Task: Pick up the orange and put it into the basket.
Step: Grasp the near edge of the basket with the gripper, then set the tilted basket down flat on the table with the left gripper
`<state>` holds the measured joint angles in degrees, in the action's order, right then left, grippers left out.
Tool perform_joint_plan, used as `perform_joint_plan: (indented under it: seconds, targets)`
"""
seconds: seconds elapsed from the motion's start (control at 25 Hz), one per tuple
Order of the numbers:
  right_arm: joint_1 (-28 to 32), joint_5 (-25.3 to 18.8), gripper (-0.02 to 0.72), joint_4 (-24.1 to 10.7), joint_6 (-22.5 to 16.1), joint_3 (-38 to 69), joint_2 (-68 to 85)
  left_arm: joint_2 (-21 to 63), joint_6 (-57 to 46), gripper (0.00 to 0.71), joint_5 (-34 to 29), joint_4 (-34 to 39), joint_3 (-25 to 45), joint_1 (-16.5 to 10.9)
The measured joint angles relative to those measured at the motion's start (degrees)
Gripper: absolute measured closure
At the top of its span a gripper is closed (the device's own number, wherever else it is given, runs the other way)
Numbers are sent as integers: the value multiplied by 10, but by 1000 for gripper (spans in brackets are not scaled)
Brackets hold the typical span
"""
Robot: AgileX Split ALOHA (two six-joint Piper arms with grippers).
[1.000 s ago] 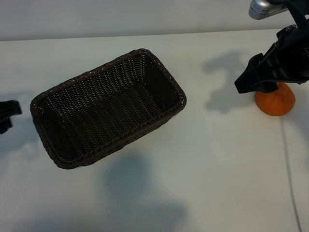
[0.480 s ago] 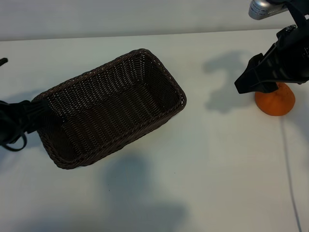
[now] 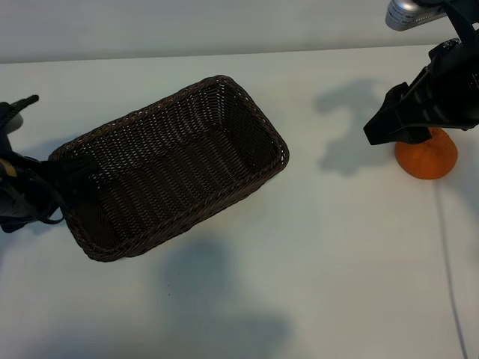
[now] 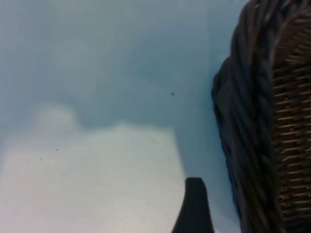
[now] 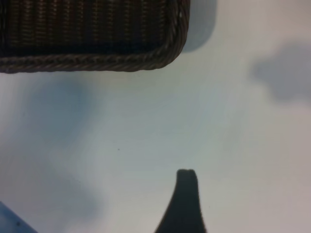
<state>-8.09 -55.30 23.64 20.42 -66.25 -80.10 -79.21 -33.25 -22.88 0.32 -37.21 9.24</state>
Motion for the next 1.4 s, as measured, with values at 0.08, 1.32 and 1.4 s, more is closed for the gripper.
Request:
perform_joint_plan:
  seconds: [0.08, 1.32, 1.4]
  targets:
    - [0, 0, 108, 0, 0, 0, 0, -17, 1, 125, 6, -3, 0, 0]
    - [0, 0, 108, 0, 0, 0, 0, -124, 2, 493, 89, -19, 0, 0]
    - [0, 0, 108, 0, 0, 0, 0, -124, -2, 564, 97, -24, 0, 0]
